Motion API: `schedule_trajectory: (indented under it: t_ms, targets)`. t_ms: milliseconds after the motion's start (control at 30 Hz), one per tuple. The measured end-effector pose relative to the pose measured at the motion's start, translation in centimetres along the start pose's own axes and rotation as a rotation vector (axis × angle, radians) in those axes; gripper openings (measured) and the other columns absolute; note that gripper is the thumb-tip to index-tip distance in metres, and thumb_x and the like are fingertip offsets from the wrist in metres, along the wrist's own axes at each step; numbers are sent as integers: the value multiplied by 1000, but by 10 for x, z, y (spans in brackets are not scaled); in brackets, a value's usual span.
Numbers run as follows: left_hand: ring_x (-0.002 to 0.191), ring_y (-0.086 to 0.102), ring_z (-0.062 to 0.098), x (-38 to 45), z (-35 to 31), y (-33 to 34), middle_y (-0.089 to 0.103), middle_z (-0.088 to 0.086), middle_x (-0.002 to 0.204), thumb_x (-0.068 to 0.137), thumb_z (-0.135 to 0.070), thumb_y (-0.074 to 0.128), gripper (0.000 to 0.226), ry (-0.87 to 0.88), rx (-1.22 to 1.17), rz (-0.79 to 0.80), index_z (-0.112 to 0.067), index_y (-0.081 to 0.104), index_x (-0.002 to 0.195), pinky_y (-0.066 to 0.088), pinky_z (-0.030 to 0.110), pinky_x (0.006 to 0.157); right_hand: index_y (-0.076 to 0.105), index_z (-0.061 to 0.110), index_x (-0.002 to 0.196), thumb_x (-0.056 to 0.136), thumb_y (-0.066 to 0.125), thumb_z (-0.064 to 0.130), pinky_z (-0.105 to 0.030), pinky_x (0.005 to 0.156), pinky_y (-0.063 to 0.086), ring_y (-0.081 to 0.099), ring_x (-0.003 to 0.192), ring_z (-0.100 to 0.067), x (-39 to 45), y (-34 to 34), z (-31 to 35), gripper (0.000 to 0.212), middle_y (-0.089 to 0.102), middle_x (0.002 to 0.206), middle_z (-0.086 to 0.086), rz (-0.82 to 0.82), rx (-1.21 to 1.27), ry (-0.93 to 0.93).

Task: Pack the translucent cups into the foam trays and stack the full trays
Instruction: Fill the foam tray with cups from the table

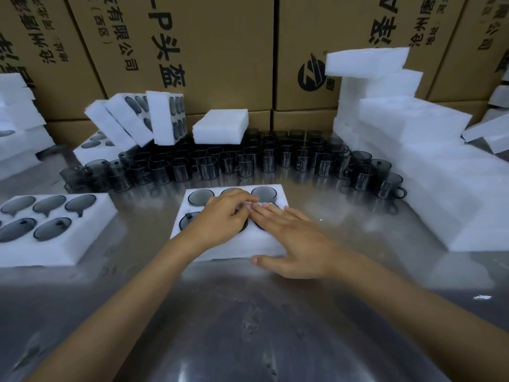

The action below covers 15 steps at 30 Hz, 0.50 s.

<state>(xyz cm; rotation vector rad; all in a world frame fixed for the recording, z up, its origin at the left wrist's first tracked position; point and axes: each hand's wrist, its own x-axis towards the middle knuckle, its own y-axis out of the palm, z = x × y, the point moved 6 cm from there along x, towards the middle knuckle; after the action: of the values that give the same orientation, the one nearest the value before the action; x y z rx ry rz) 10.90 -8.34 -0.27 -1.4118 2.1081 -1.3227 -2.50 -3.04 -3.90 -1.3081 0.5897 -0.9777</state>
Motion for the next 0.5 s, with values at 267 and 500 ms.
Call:
schedule_trajectory:
  t_ms: [267, 500]
  targets:
    - [139, 39, 15, -21, 26, -22, 48, -5, 147, 98, -11, 53, 37, -22, 100, -42, -21, 60, 132, 33, 42, 114, 13, 48, 155, 92, 47, 68, -26, 117, 2, -9, 142, 17, -5, -5, -13, 74, -1, 156, 35, -124, 621, 276]
    - [118, 46, 17, -35, 79, -48, 45, -2, 142, 98, -37, 54, 57, -460, 29, -39, -25, 29, 149, 38, 25, 89, 66, 28, 124, 94, 48, 60, -31, 109, 38, 47, 134, -11, -9, 8, -50, 46, 61, 135, 8, -39, 726, 623]
